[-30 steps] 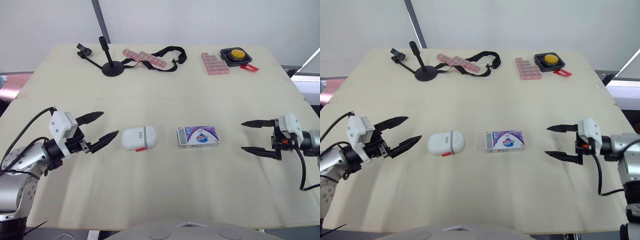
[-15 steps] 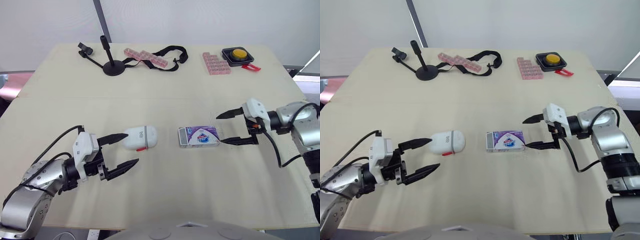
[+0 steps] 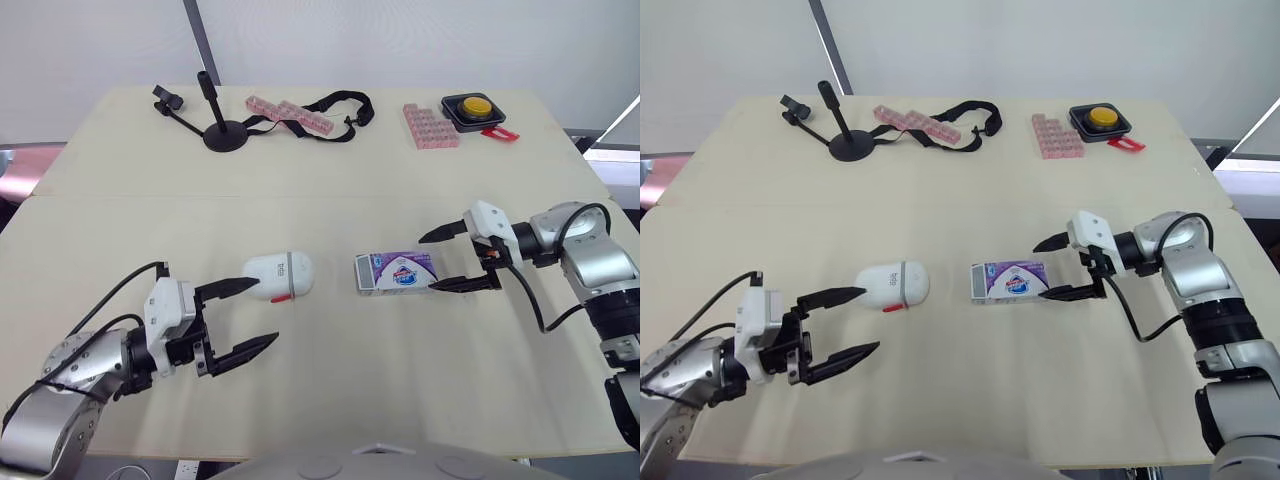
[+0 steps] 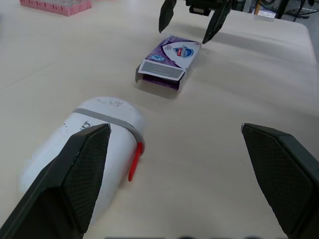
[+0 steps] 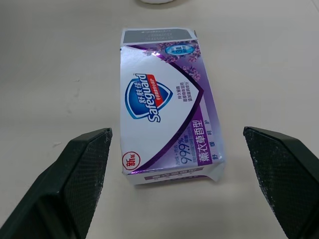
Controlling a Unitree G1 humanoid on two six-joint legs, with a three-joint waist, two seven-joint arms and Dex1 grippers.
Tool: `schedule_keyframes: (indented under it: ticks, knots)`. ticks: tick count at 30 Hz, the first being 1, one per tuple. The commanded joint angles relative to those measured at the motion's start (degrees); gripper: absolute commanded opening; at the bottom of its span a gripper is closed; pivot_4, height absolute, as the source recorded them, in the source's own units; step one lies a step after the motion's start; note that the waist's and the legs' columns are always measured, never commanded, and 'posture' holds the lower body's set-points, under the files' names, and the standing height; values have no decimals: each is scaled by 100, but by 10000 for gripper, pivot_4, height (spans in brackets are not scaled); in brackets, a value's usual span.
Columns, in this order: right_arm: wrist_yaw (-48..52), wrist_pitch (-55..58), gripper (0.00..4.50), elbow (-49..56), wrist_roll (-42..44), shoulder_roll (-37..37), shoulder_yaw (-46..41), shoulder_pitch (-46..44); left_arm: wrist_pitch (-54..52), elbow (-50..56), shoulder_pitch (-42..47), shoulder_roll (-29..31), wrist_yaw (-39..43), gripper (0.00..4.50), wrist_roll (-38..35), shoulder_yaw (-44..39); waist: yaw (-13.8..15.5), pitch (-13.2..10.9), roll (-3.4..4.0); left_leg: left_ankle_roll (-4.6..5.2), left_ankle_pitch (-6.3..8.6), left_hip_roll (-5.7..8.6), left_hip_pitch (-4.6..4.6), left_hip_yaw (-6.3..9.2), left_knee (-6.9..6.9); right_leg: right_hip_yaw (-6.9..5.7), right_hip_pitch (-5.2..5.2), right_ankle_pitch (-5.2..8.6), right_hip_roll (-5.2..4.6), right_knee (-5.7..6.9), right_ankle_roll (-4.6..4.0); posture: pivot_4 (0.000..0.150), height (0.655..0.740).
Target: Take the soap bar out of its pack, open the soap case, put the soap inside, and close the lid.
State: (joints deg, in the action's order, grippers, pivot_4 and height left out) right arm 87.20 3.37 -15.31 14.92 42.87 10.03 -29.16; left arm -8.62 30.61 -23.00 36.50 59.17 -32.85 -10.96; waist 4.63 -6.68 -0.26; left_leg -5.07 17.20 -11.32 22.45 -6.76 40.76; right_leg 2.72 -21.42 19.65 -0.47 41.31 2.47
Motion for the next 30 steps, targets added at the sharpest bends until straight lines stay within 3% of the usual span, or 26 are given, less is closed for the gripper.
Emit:
schedule_keyframes:
  ticks: [1,19,30]
  knots:
    - [21,-108,45000,70,-51,3,-13,-72,367,296,-290,-105,24,44814,175,111,-1,0,0,0,0,0,0,0,0,0,0,0,-1,0,0,1500,7143]
    - [-40,-371,45000,-334,-251,-98,43,19,1726,-151,-1112,-467,143,44814,847,598,-12,0,1,-1,0,-5,-3,-5,0,7,-6,0,-15,-4,-1,1500,7143]
    - [-87,-414,45000,-393,-281,-144,34,-16,1994,-428,-911,-521,33,44814,868,675,-8,0,2,0,-1,-5,-5,-8,2,7,-8,0,-16,4,-1,1500,7143]
